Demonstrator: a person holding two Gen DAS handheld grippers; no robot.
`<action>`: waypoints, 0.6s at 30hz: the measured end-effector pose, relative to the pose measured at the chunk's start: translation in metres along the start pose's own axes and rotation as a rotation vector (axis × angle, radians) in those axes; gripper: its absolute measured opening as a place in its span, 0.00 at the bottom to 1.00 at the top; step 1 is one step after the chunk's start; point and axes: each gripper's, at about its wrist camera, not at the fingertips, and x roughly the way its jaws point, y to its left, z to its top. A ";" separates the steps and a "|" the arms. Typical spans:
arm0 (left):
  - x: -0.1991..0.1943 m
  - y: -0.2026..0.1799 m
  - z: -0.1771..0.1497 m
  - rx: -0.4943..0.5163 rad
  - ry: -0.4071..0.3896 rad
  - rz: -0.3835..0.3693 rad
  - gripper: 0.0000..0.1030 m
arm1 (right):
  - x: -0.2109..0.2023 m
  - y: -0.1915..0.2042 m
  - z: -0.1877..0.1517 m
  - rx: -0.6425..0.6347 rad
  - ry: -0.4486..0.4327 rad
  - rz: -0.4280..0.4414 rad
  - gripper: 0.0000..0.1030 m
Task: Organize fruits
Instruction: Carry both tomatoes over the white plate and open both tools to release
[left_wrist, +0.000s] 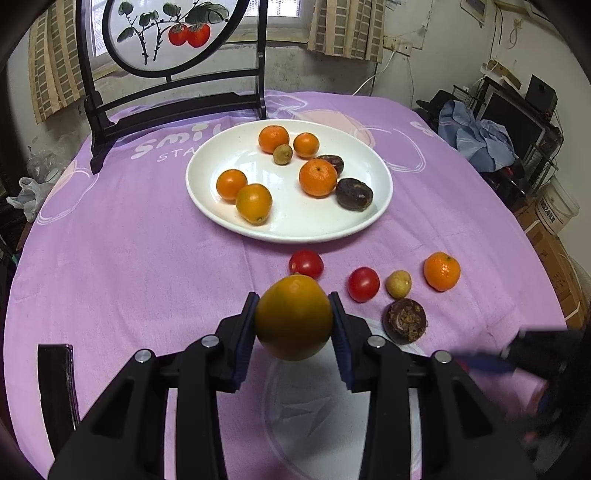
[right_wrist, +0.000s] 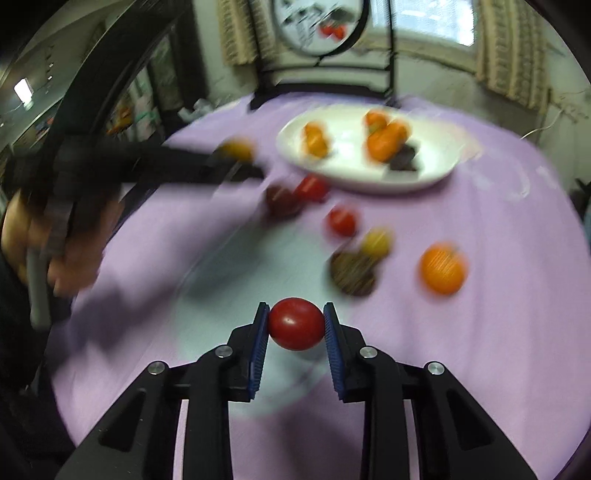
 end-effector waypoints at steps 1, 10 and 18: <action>0.002 0.000 0.003 0.004 -0.002 0.004 0.36 | 0.001 -0.010 0.016 0.008 -0.027 -0.020 0.29; 0.046 0.003 0.064 0.001 -0.023 0.035 0.36 | 0.047 -0.054 0.112 0.038 -0.113 -0.052 0.29; 0.083 0.014 0.084 -0.039 0.007 0.036 0.36 | 0.092 -0.084 0.125 0.142 -0.070 -0.010 0.37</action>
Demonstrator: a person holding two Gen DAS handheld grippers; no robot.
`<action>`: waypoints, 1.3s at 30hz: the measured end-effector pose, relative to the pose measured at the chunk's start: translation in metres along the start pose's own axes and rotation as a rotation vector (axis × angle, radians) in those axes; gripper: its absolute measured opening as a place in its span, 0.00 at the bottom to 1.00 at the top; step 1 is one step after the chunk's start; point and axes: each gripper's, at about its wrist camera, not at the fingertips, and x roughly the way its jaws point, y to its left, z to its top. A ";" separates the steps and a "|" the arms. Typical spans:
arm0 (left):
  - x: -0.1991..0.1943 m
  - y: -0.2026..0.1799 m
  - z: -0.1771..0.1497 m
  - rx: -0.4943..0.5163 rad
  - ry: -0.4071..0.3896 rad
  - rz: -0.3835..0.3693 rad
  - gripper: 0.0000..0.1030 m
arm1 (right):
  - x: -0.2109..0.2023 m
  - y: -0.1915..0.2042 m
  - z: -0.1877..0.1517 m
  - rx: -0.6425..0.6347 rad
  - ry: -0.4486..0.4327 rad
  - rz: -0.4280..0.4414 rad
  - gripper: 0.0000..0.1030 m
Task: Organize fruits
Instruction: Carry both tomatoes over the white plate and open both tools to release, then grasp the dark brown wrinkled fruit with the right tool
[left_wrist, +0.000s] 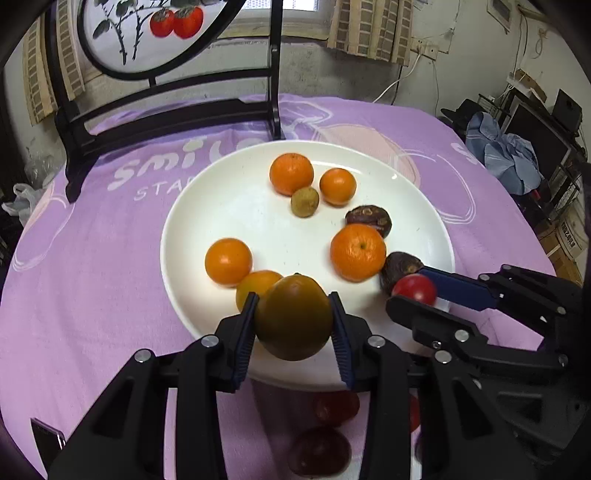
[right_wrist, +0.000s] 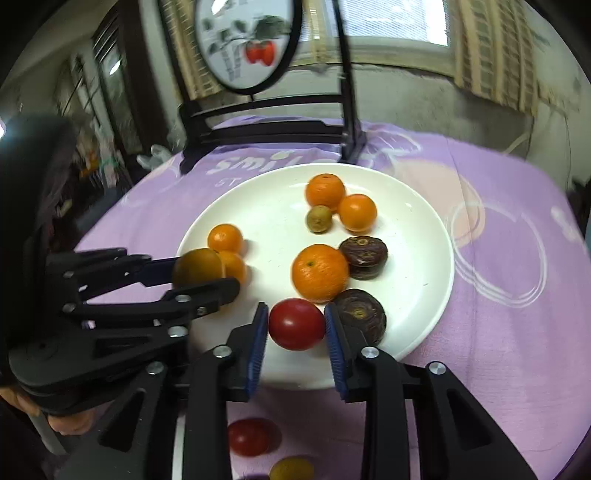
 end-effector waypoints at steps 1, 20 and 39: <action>0.001 0.002 0.001 -0.015 0.005 -0.007 0.43 | -0.002 -0.004 -0.001 0.021 -0.005 0.011 0.41; -0.061 0.006 -0.054 -0.093 -0.051 0.017 0.75 | -0.074 0.003 -0.064 0.017 -0.029 -0.006 0.60; -0.050 0.031 -0.116 -0.159 -0.015 0.089 0.79 | -0.038 0.047 -0.119 -0.068 0.123 -0.144 0.57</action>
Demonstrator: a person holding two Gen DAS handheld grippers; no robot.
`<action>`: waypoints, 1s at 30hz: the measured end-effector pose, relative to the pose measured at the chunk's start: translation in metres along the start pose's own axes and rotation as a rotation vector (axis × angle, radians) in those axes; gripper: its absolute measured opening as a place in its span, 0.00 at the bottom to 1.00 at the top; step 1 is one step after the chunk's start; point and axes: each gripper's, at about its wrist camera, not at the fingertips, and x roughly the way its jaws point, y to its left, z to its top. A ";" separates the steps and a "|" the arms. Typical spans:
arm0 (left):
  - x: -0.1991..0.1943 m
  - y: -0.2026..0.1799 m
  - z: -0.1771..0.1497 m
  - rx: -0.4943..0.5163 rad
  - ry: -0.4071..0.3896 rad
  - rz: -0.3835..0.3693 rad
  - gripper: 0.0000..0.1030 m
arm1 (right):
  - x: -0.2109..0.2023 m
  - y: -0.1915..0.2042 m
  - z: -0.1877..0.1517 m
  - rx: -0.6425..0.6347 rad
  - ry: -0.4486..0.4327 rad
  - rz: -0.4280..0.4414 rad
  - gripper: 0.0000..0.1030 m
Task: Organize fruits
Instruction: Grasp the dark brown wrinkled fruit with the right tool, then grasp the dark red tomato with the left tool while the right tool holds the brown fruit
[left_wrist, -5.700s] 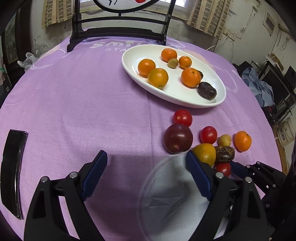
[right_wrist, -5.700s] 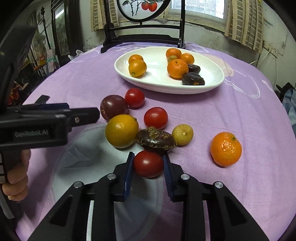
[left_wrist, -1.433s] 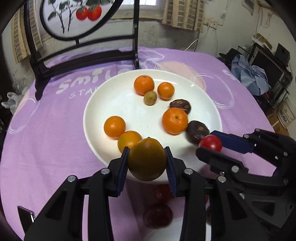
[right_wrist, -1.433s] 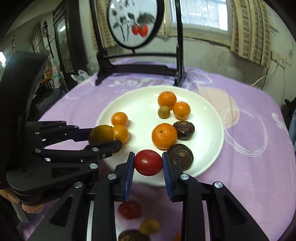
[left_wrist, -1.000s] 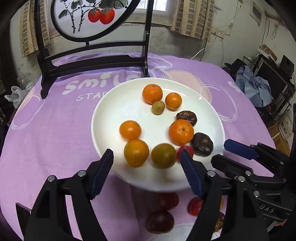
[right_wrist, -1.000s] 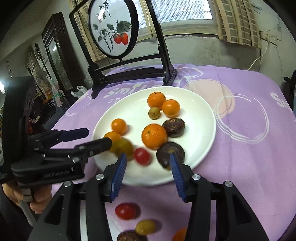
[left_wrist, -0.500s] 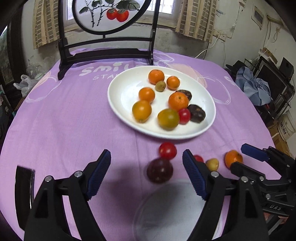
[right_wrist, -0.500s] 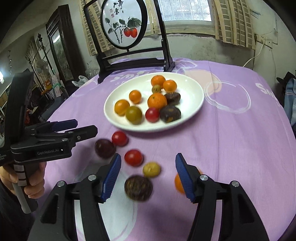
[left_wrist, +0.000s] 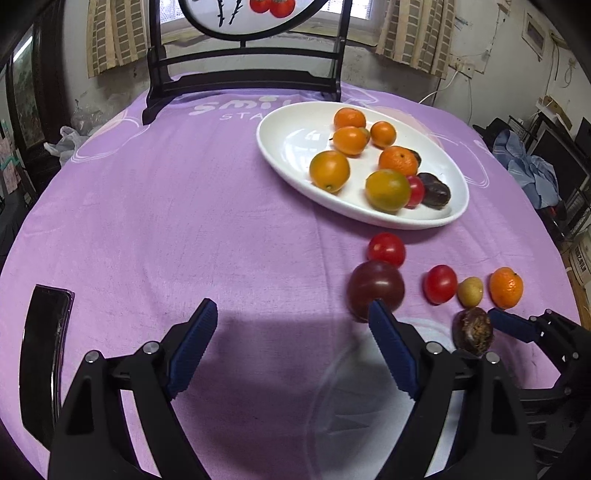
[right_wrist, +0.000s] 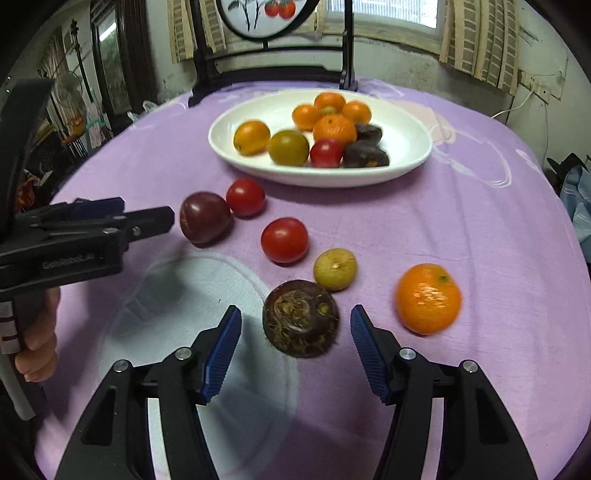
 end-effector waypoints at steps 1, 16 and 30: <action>0.002 0.001 0.000 -0.001 0.002 0.000 0.79 | 0.003 0.003 0.000 -0.014 -0.005 -0.033 0.51; 0.000 -0.018 -0.008 0.048 0.012 -0.045 0.81 | -0.036 -0.026 -0.007 0.083 -0.135 0.031 0.42; 0.031 -0.055 0.005 0.115 0.065 -0.005 0.45 | -0.041 -0.034 -0.008 0.101 -0.136 0.051 0.42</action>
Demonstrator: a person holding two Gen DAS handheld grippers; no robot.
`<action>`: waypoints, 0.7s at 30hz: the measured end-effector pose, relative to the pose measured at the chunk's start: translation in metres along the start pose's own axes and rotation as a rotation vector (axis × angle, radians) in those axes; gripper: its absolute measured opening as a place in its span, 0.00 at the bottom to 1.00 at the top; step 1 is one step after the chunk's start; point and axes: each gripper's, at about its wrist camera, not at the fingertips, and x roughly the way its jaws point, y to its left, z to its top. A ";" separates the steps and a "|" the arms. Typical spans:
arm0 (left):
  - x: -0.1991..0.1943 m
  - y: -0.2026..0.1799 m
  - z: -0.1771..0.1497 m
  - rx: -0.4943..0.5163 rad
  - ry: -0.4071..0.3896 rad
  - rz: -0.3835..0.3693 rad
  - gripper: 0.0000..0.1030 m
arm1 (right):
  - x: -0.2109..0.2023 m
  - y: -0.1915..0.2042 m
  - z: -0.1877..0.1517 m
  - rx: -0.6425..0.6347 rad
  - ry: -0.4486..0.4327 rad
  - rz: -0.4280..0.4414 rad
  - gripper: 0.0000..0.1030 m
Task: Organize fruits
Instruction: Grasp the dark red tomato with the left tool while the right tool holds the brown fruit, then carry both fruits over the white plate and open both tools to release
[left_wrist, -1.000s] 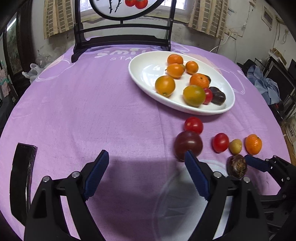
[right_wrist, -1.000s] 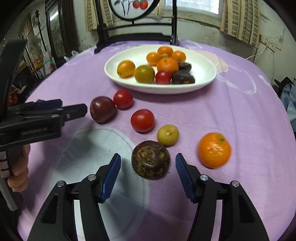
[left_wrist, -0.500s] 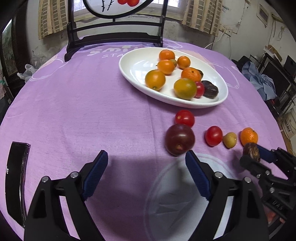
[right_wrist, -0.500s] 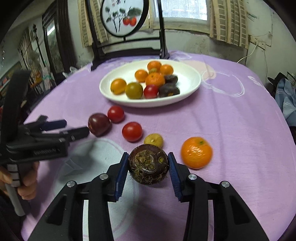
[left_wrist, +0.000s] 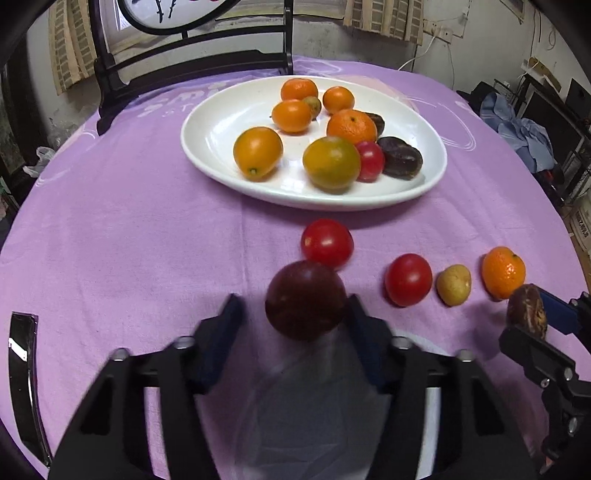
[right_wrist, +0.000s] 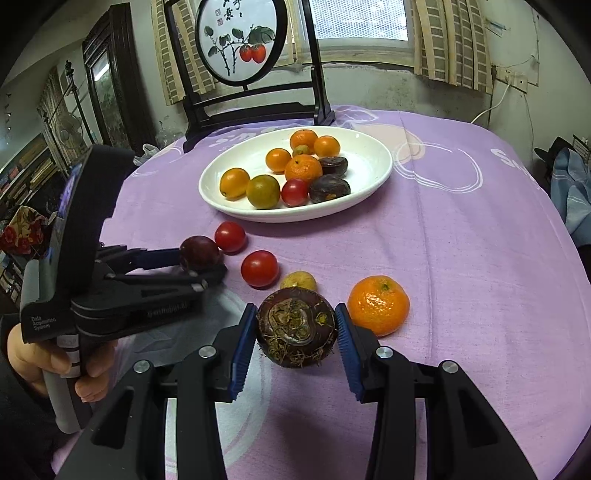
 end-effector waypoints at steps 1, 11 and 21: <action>-0.001 -0.001 0.000 0.005 0.001 -0.017 0.37 | 0.001 0.000 0.000 0.001 0.002 -0.001 0.42; -0.033 0.012 -0.003 0.019 -0.019 -0.028 0.37 | -0.004 -0.001 0.002 0.011 -0.028 0.014 0.42; -0.061 0.017 0.053 0.048 -0.144 -0.048 0.37 | -0.010 0.006 0.057 -0.022 -0.095 0.030 0.42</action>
